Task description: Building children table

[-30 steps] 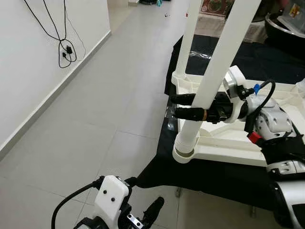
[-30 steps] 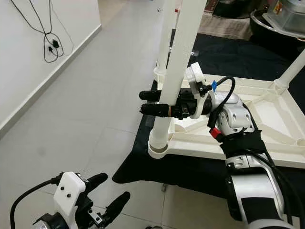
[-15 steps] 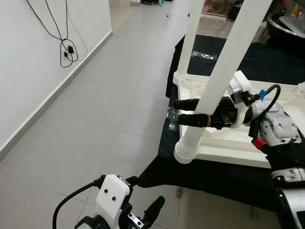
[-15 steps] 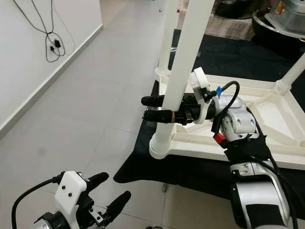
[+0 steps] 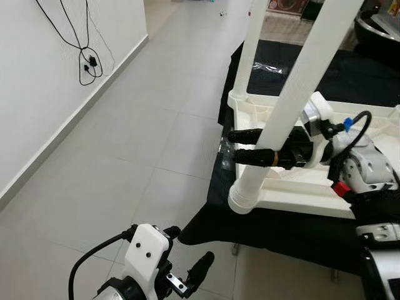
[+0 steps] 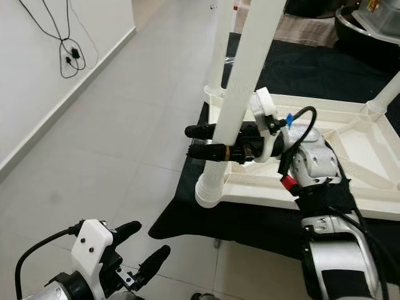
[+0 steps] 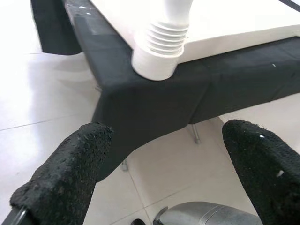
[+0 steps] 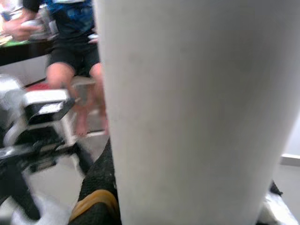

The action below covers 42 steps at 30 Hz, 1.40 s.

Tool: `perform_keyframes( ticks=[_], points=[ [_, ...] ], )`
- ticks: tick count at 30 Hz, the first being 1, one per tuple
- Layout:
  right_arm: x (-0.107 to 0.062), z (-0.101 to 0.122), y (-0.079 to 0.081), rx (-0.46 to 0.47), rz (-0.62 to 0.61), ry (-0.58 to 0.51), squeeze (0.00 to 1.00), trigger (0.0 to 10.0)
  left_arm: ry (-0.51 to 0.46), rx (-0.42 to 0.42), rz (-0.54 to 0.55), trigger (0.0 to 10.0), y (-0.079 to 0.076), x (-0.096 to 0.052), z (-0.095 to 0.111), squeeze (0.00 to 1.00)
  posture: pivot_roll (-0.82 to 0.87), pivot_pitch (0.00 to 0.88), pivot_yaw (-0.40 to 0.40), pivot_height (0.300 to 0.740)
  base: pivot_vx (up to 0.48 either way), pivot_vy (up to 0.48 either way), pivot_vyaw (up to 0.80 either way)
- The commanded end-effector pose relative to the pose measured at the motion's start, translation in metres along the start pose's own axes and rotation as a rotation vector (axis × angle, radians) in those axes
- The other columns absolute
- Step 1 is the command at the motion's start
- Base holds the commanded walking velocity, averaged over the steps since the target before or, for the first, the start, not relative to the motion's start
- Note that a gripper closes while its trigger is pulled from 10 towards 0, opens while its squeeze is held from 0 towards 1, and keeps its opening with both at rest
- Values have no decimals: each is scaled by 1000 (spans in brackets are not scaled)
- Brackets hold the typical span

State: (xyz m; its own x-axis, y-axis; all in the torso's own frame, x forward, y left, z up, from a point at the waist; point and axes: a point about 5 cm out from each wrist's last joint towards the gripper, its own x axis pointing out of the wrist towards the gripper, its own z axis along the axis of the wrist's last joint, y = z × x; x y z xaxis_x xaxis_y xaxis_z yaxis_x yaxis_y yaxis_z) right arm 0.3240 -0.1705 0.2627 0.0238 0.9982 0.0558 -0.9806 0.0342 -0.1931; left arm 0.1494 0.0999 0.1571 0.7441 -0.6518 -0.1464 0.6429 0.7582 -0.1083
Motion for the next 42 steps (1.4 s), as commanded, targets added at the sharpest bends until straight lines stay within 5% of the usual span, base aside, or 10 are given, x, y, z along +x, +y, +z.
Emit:
perform_keyframes(
  ticks=[1, 8, 19, 24, 30, 35, 42],
  points=[
    [7, -14, 0, 44, -80, -18, 0, 10000, 12, -14, 0, 10000, -1, -1, -1, 0, 148, 245, -66, 740, 0, 0, 0],
    [16, -24, 1, 21, -317, 39, 0, 10000, -11, -9, 19, 10000, 1, 6, -2, 0, 124, 197, -78, 740, 0, 0, 0],
    [30, -35, 10, 11, -433, 113, 0, 10000, -25, 7, 50, 10000, 10, 12, -4, 0, 105, 150, -81, 740, 0, 0, 0],
    [36, -41, -1, 52, -587, 183, 0, 10000, -31, 19, 59, 10000, 12, 15, -5, 0, 107, 119, -94, 740, 0, 0, 0],
    [32, -50, -14, 135, -864, 254, 0, 10000, -37, 28, 75, 10000, 16, 17, -7, 0, 104, 108, -90, 740, 0, 0, 0],
    [29, -52, -17, 143, -923, 265, 0, 10000, -37, 30, 75, 10000, 16, 17, -7, 0, 102, 109, -89, 740, 0, 0, 0],
    [20, -52, -19, 192, -1176, 171, 0, 10000, -48, 43, 89, 10000, 20, 18, -5, 0, 100, 123, -92, 740, 0, 0, 0]
  ],
)
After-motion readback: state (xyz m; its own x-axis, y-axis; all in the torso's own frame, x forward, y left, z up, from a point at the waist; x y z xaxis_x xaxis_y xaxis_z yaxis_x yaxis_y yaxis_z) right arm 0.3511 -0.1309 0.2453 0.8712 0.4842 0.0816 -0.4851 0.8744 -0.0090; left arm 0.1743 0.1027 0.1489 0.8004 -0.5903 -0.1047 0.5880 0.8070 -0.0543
